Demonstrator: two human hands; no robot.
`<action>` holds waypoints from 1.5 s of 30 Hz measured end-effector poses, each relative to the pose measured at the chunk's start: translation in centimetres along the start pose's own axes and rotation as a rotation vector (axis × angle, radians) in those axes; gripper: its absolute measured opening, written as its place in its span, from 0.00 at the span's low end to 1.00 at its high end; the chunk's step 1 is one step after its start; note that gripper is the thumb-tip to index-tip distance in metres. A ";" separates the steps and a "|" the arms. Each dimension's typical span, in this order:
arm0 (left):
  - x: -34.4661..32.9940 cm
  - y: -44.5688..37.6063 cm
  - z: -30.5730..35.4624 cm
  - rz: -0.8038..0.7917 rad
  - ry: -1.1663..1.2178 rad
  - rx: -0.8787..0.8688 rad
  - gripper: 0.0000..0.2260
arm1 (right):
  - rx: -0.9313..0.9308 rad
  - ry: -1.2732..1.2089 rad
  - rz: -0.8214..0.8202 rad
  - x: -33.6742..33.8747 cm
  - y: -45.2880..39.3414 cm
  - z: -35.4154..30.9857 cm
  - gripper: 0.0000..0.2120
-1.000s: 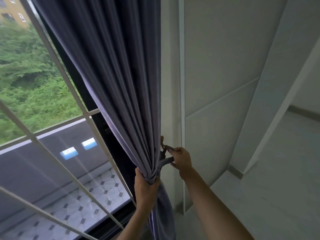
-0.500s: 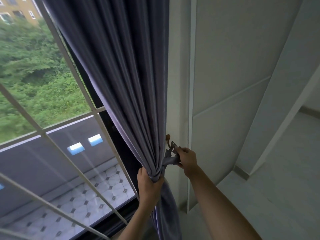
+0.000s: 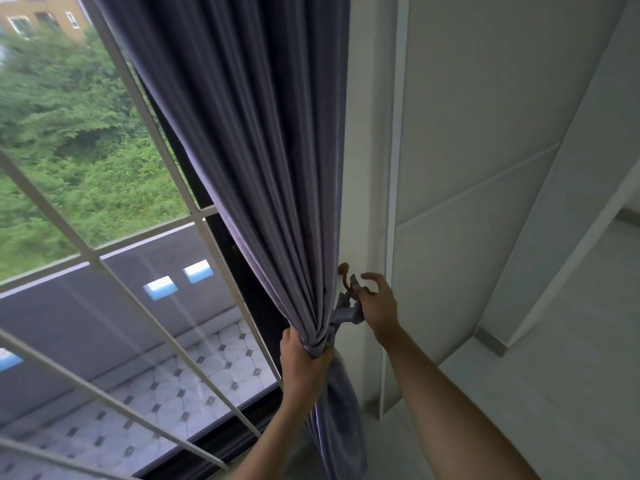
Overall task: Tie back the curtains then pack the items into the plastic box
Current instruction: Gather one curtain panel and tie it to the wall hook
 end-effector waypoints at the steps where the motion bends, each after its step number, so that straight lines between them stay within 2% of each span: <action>1: 0.1 -0.1 -0.1 0.003 -0.003 0.004 0.21 | 0.079 0.073 -0.016 -0.1 0.1 -0.4 0.08; 5: 0.2 -0.1 0.0 -0.006 0.001 -0.001 0.22 | 0.182 0.274 -0.036 -0.6 0.6 -0.7 0.10; 10: -0.1 0.0 0.1 -0.012 -0.022 -0.014 0.21 | 0.126 0.523 -0.168 -1.1 0.1 -0.3 0.10; 12: -0.2 -0.1 0.0 -0.009 -0.043 -0.034 0.21 | 0.105 0.549 -0.259 -1.1 0.2 0.0 0.10; 14: 0.0 -0.2 -0.4 -0.002 -0.061 -0.040 0.22 | 0.115 0.468 -0.316 -1.3 1.4 0.0 0.11; 15: 0.2 -0.3 -0.7 0.001 -0.068 -0.033 0.23 | 0.089 0.394 -0.305 -1.3 2.3 0.4 0.12; 17: 0.7 -0.3 -1.5 -0.026 -0.073 -0.004 0.27 | -0.015 0.257 -0.150 -0.6 4.6 1.4 0.18; 19: 1.0 -0.1 -2.8 -0.117 -0.038 0.040 0.36 | -0.061 0.220 0.040 0.5 7.1 2.7 0.16; 20: 1.2 0.1 -3.6 -0.153 -0.046 0.048 0.38 | -0.078 0.233 0.058 0.7 8.3 3.3 0.13; 21: 1.4 0.3 -4.6 -0.174 -0.090 0.050 0.37 | -0.096 0.252 0.023 0.5 9.4 3.8 0.12; 24: 1.8 0.6 -7.0 -0.224 -0.250 0.077 0.27 | -0.100 0.278 -0.220 -1.3 11.4 4.6 0.09; 27: 1.5 0.5 -7.3 -0.247 -0.269 0.106 0.18 | -0.053 0.358 -0.304 -2.1 12.1 3.8 0.03; 30: 1.4 0.2 -6.6 -0.230 -0.288 0.088 0.06 | -0.026 0.488 -0.352 -2.3 12.4 3.2 0.12; 32: 1.4 0.3 -6.5 -0.241 -0.334 0.046 0.07 | -0.061 0.495 -0.381 -2.7 13.2 3.6 0.12; 36: 1.4 1.5 -6.4 -0.240 -0.351 -0.069 0.15 | -0.119 0.417 -0.363 -2.5 14.5 4.7 0.10; 41: 1.6 3.1 -6.7 -0.179 -0.338 -0.122 0.16 | -0.120 0.520 -0.390 -1.5 12.8 4.8 0.14; 43: 2.1 3.5 -6.6 -0.153 -0.319 -0.128 0.13 | -0.108 0.552 -0.332 -1.2 12.3 4.8 0.10; 45: 2.7 3.5 -6.8 -0.123 -0.316 -0.125 0.10 | -0.098 0.437 -0.184 -0.6 12.6 3.9 0.02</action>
Point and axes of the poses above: each hand's wrist, its own y-axis away from the middle knuckle, its own x-axis out of the back of the hand, z = x × y, the point moved 6 cm from there along -y, towards the middle knuckle, and after that the axes turned 10 degrees about x, right-handed, at the moved point
